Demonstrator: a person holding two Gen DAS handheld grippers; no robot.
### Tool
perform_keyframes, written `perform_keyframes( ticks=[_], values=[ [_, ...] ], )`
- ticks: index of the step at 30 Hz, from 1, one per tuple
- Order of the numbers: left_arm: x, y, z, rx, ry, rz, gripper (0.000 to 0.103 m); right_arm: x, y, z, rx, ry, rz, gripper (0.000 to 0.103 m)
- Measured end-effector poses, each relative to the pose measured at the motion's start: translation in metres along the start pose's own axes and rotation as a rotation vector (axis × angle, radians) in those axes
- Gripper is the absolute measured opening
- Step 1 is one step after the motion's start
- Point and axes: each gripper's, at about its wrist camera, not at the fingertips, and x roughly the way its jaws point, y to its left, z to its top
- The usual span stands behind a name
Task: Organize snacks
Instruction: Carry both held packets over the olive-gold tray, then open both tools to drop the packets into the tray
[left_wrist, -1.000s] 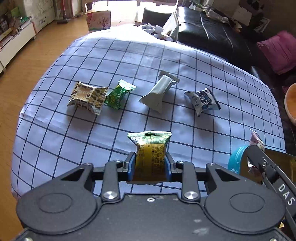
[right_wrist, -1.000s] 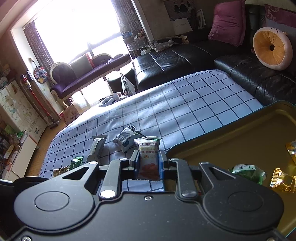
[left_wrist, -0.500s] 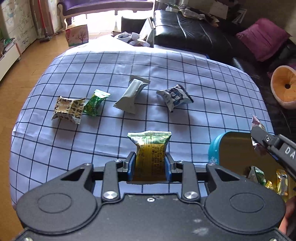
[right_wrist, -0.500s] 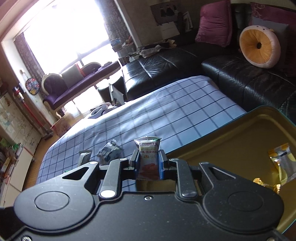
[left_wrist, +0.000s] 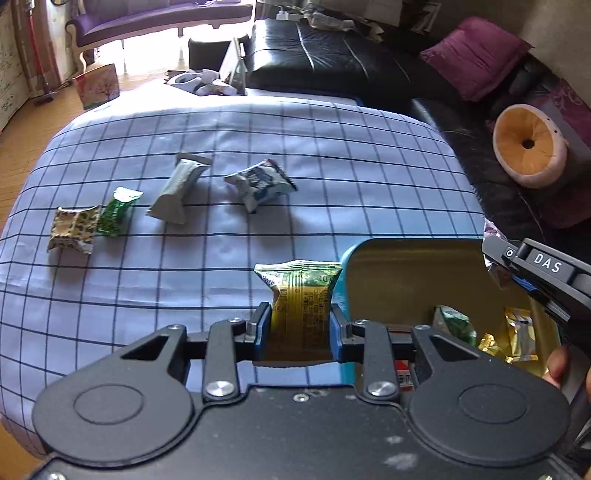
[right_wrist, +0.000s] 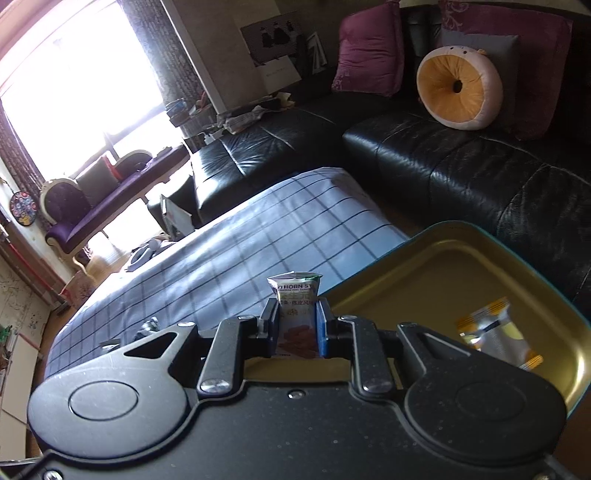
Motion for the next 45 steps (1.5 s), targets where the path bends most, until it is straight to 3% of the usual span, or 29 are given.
perform_keyframes(
  ticks=[8, 14, 20, 23, 27, 40, 45],
  values=[
    [0.008, -0.033, 0.001, 0.022, 0.009, -0.058, 0.031, -0.005, -0.029, 0.006, 0.029, -0.021, -0.052, 0.029],
    [0.019, -0.055, 0.004, 0.021, 0.006, -0.061, 0.031, -0.009, -0.045, 0.008, 0.041, -0.041, -0.076, 0.030],
    [0.026, -0.070, 0.006, 0.026, -0.006, -0.035, 0.031, -0.014, -0.053, 0.009, 0.033, -0.072, -0.075, 0.030],
    [0.026, -0.075, 0.006, 0.040, -0.025, -0.010, 0.037, -0.017, -0.054, 0.010, 0.031, -0.092, -0.063, 0.037],
    [0.024, -0.077, 0.005, 0.052, -0.051, 0.013, 0.041, -0.016, -0.056, 0.011, 0.029, -0.082, -0.063, 0.038],
    [0.020, -0.074, 0.004, 0.055, -0.043, -0.002, 0.042, -0.017, -0.042, 0.006, -0.042, -0.076, -0.067, 0.045],
    [0.018, -0.075, 0.002, 0.068, -0.084, 0.065, 0.047, -0.017, -0.041, 0.006, -0.039, -0.085, -0.079, 0.045]
  ],
)
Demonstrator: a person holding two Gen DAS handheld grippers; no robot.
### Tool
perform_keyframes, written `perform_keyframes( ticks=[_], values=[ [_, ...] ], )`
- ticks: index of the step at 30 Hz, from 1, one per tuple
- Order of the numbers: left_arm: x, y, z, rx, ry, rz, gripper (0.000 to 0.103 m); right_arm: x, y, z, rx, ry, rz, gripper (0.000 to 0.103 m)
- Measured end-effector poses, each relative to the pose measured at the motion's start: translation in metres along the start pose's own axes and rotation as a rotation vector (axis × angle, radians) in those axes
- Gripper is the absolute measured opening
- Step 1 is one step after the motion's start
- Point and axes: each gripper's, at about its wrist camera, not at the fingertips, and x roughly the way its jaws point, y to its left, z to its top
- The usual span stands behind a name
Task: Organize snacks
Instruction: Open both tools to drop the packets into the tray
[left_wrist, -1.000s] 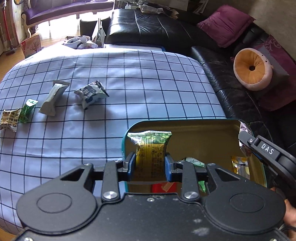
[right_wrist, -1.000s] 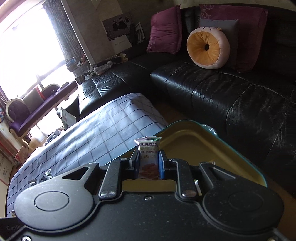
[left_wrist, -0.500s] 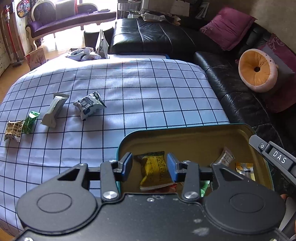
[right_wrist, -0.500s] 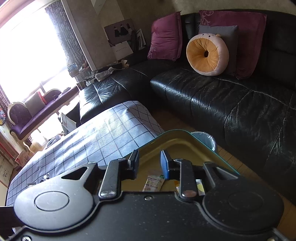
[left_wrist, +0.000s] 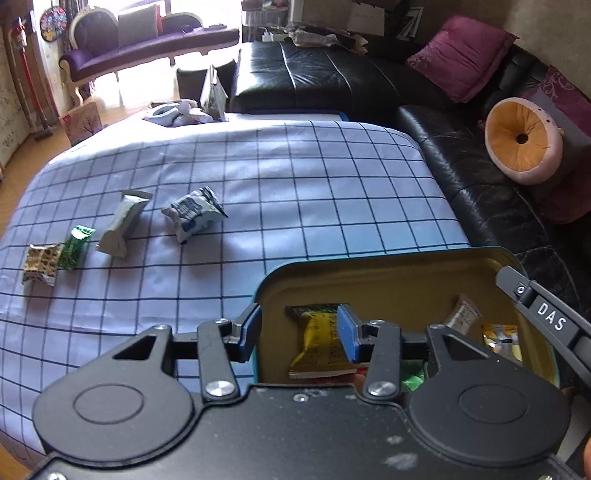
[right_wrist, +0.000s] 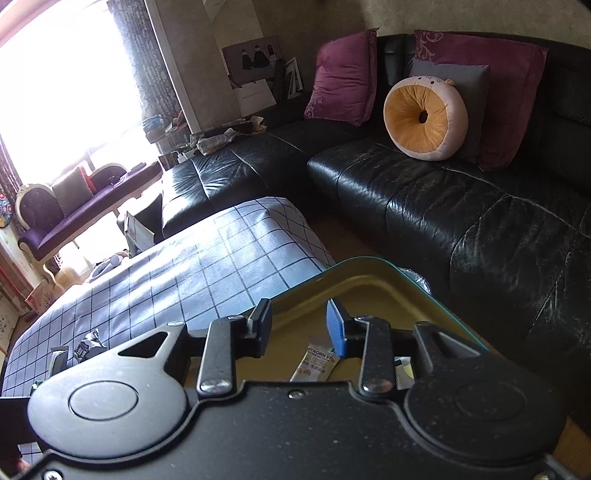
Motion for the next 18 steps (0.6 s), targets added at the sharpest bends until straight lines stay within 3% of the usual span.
perform_keyframes(
  ticks=[4, 12, 18],
  values=[
    [-0.005, 0.002, -0.002, 0.002, -0.031, 0.006, 0.049, -0.002, 0.000, -0.002, 0.018, -0.038, -0.023, 0.046],
    [-0.012, 0.000, -0.003, -0.011, -0.047, -0.041, 0.053, 0.000, 0.001, -0.003, 0.009, -0.027, -0.046, 0.045],
    [-0.013, 0.000, -0.003, -0.024, -0.042, -0.028, 0.053, 0.004, -0.005, 0.000, 0.049, 0.033, -0.029, 0.046]
  ],
)
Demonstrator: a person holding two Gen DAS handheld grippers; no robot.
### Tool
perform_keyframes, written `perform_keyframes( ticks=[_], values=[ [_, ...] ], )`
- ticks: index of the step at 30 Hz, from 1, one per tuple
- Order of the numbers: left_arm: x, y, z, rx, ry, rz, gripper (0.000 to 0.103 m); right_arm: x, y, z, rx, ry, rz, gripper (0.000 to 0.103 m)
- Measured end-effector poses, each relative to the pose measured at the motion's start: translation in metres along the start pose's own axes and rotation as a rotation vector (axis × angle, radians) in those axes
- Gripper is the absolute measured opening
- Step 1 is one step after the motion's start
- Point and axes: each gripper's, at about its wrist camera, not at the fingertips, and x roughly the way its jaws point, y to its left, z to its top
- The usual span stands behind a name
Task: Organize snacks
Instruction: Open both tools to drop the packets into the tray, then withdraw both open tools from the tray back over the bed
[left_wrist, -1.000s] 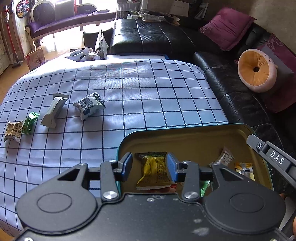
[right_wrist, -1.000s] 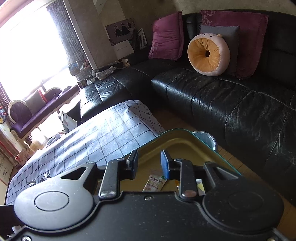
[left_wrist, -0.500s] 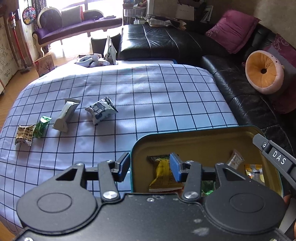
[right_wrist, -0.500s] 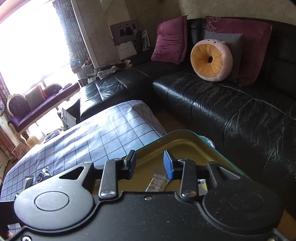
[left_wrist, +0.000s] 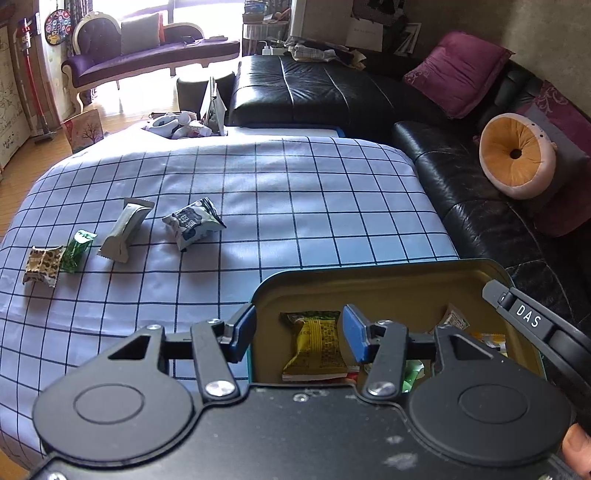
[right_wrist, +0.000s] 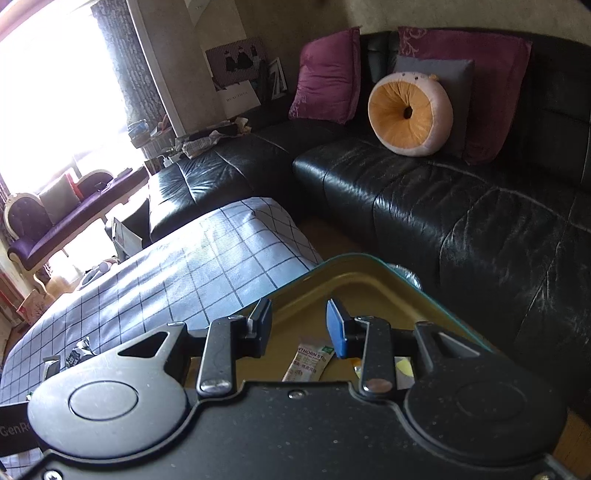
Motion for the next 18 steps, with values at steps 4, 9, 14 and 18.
perform_keyframes(
  ticks=[4, 9, 14, 18],
  values=[
    [0.001, 0.002, 0.000, -0.006, 0.011, 0.006, 0.053, 0.004, 0.002, -0.002, -0.021, 0.025, -0.008, 0.046],
    [0.002, 0.007, 0.002, -0.024, 0.022, -0.001, 0.052, 0.004, 0.005, -0.003, -0.042, 0.036, -0.002, 0.046],
    [0.000, 0.013, 0.003, -0.033, 0.011, 0.006, 0.052, 0.007, 0.008, -0.004, -0.052, 0.052, 0.007, 0.046],
    [0.002, 0.017, 0.004, -0.042, 0.024, 0.003, 0.051, 0.007, 0.013, -0.005, -0.067, 0.050, 0.016, 0.046]
  ],
)
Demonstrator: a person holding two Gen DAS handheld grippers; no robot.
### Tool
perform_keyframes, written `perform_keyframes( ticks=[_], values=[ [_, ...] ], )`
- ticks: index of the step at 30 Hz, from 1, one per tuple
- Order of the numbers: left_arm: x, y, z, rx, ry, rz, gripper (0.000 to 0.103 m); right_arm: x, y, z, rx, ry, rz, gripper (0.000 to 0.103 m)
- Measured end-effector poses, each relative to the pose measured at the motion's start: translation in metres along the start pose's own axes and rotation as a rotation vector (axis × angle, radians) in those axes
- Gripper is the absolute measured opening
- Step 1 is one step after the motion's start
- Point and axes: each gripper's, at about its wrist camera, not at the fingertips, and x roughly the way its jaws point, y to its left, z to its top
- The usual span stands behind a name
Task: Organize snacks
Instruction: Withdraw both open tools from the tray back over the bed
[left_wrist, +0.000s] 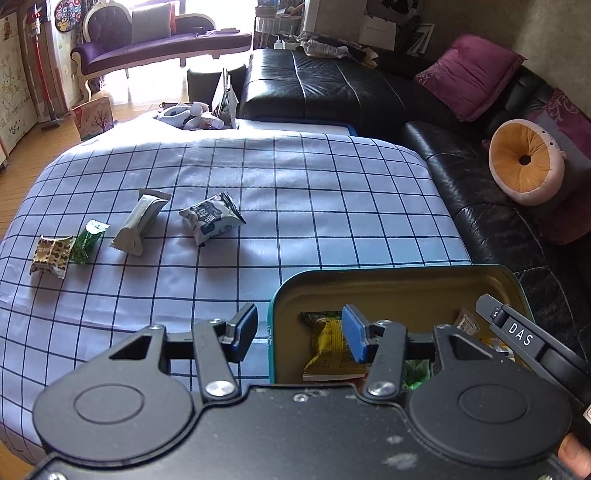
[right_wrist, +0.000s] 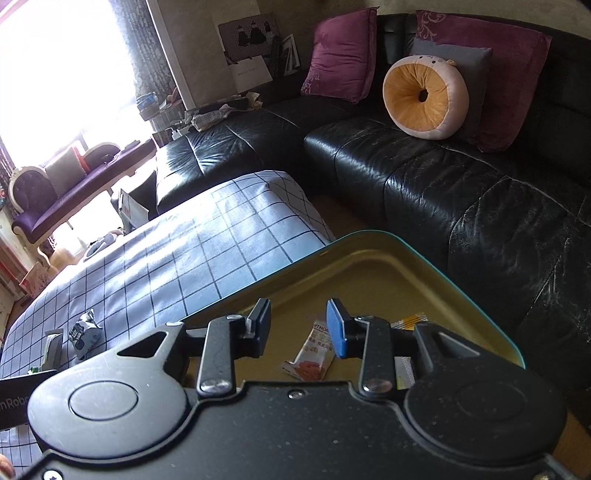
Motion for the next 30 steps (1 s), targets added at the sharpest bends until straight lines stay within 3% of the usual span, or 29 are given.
perform_keyframes(
  ticks=[12, 30],
  values=[
    [-0.004, 0.013, 0.002, 0.002, -0.006, 0.015, 0.051, 0.004, 0.015, -0.005, -0.032, 0.001, 0.000, 0.046],
    [-0.002, 0.054, 0.008, -0.079, 0.027, 0.070, 0.052, 0.002, 0.037, -0.011, -0.064, 0.002, 0.032, 0.046]
  ],
)
